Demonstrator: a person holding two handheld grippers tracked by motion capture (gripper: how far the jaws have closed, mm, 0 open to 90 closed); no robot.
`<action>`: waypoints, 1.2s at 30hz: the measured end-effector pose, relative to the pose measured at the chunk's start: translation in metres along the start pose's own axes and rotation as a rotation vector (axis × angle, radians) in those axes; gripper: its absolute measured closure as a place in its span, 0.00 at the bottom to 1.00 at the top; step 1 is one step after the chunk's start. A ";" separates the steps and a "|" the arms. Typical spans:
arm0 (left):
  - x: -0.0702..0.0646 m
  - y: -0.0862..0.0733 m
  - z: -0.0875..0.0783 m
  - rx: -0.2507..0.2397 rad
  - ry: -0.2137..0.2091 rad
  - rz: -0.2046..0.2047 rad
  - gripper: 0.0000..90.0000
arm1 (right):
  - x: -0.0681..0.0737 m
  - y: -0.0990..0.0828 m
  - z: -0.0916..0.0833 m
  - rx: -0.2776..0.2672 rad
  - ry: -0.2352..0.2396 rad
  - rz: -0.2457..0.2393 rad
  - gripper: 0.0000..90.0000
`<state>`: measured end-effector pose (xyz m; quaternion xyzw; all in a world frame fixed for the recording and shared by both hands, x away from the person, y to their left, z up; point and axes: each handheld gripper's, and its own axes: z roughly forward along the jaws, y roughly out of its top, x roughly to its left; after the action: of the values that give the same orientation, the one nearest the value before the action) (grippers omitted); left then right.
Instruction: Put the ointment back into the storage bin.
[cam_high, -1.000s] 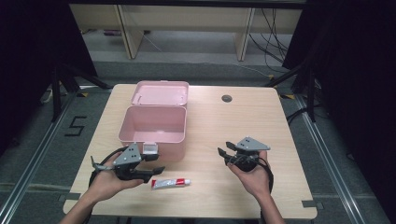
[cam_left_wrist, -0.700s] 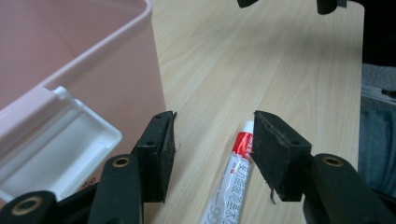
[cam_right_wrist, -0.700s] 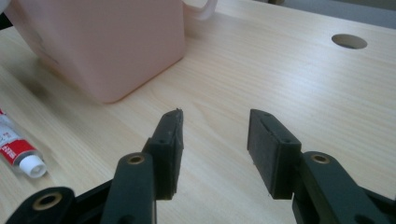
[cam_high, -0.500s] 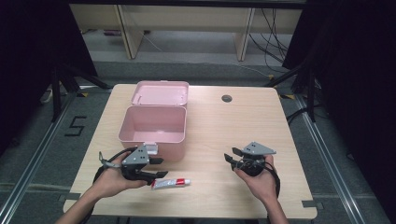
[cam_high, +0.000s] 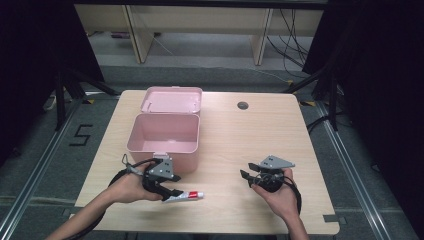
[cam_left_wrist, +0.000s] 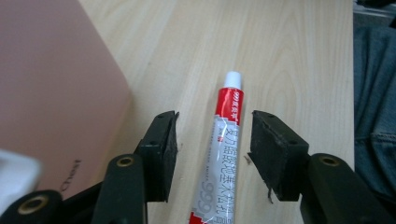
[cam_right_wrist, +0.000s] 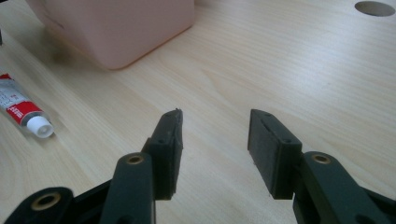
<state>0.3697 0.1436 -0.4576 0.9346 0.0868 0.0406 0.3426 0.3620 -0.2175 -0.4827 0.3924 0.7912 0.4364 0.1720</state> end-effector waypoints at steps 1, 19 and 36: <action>0.001 0.001 0.002 0.022 -0.005 0.018 0.56 | -0.002 -0.001 0.000 0.000 -0.007 -0.023 0.62; 0.005 0.007 0.021 0.120 -0.032 0.041 0.57 | -0.001 -0.002 0.000 0.008 -0.002 0.004 0.63; 0.001 0.013 0.031 0.223 -0.045 0.032 0.60 | -0.001 -0.002 0.002 -0.004 0.004 -0.021 0.63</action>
<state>0.3765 0.1139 -0.4727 0.9689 0.0681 0.0151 0.2376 0.3625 -0.2177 -0.4857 0.3829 0.7947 0.4369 0.1759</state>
